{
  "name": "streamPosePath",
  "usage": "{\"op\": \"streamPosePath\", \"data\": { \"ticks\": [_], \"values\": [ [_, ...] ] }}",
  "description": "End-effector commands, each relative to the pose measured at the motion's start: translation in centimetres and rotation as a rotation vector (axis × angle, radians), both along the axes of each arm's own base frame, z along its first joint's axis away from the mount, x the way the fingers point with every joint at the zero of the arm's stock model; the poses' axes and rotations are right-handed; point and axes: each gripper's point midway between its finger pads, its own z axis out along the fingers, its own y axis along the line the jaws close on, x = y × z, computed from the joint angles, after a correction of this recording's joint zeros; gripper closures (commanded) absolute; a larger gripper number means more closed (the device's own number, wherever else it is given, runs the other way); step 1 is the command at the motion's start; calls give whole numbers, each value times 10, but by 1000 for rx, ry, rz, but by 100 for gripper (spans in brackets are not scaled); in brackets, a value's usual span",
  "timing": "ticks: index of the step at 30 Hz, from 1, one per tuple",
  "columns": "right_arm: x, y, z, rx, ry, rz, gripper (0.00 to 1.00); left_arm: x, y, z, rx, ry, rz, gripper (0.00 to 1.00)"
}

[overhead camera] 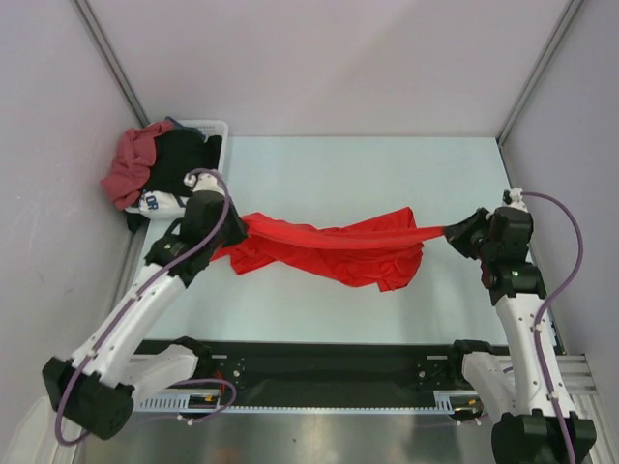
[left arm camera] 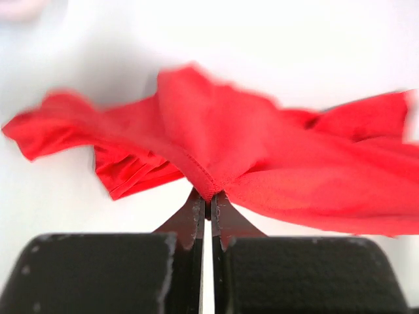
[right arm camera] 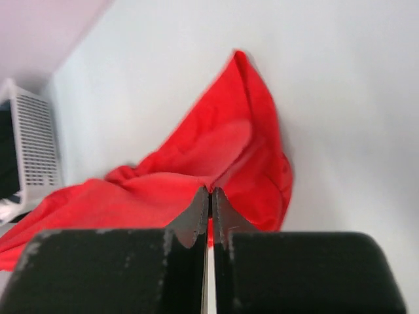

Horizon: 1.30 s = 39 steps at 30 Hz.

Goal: Fold and stack the tank tops
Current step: Flatten the tank top out

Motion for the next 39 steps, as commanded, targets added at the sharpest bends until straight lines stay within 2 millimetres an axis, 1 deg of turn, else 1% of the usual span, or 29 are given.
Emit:
{"op": "streamPosePath", "data": {
  "ticks": [1, 2, 4, 5, 7, 9, 11, 12, 14, 15, 16, 18, 20, 22, 23, 26, 27, 28, 29, 30, 31, 32, 33, 34, 35, 36, 37, 38, 39],
  "values": [
    [-11, 7, 62, -11, -133, 50, 100, -19, 7, 60, -45, -97, -16, 100],
    [-14, 8, 86, -17, -185, 57, 100, -27, 10, 89, -79, -162, -15, 100],
    [-33, 10, 118, -30, -248, 65, 100, -43, 14, 110, -106, -195, -23, 100],
    [-44, 11, 155, -39, -338, 64, 100, -51, 16, 137, -138, -252, -24, 100],
    [-66, 11, 189, -50, -425, 55, 100, -78, 28, 174, -183, -346, -20, 100],
    [-105, 10, 246, -67, -587, 31, 100, -112, 45, 225, -253, -494, -6, 100],
    [-139, 11, 282, -81, -714, 22, 100, -141, 59, 267, -308, -624, -1, 100],
    [-162, 13, 307, -93, -804, 23, 100, -154, 63, 280, -328, -668, -6, 100],
    [-189, 17, 330, -107, -908, 41, 100, -184, 72, 308, -373, -769, -32, 100],
    [-217, 22, 349, -124, -1011, 55, 100, -193, 75, 316, -388, -802, -42, 100],
    [-228, 23, 357, -129, -1054, 59, 100, -206, 79, 322, -405, -845, -48, 100],
    [-254, 26, 372, -138, -1149, 59, 100, -215, 83, 329, -426, -885, -50, 100],
    [-266, 27, 382, -145, -1195, 61, 100, -216, 87, 332, -425, -905, -33, 100],
    [-256, 27, 386, -150, -1185, 64, 100, -206, 87, 330, -411, -889, -11, 100],
    [-248, 26, 386, -150, -1170, 68, 100, -191, 83, 327, -396, -863, 3, 100],
    [-192, 23, 377, -140, -1049, 74, 100, -157, 74, 321, -365, -827, 30, 100],
    [-178, 22, 376, -137, -1029, 78, 100, -133, 69, 317, -332, -791, 54, 100],
    [-162, 21, 373, -130, -998, 80, 100, -122, 67, 317, -315, -781, 68, 100],
    [-128, 22, 364, -118, -929, 100, 100, -111, 66, 323, -300, -792, 79, 100],
    [-115, 23, 368, -112, -938, 112, 100, -84, 58, 318, -265, -747, 93, 100],
    [-100, 24, 367, -101, -925, 121, 100, -75, 56, 321, -241, -745, 96, 100],
    [-75, 24, 362, -79, -888, 126, 100, -71, 57, 338, -243, -773, 106, 100],
    [-65, 24, 372, -75, -915, 129, 100, -62, 56, 344, -233, -778, 113, 100],
    [-54, 24, 376, -67, -916, 132, 100, -42, 51, 343, -200, -756, 127, 100],
    [-27, 21, 373, -52, -881, 124, 100, -44, 57, 368, -212, -809, 147, 100],
    [-30, 23, 398, -56, -940, 131, 100, -41, 58, 380, -211, -828, 151, 100],
    [-26, 23, 407, -57, -952, 136, 100, -26, 53, 383, -200, -815, 144, 100],
    [-22, 24, 418, -59, -967, 142, 100, -43, 59, 417, -213, -893, 138, 100],
    [-13, 24, 424, -59, -967, 147, 100, -49, 59, 431, -218, -933, 121, 100]
  ]
}}
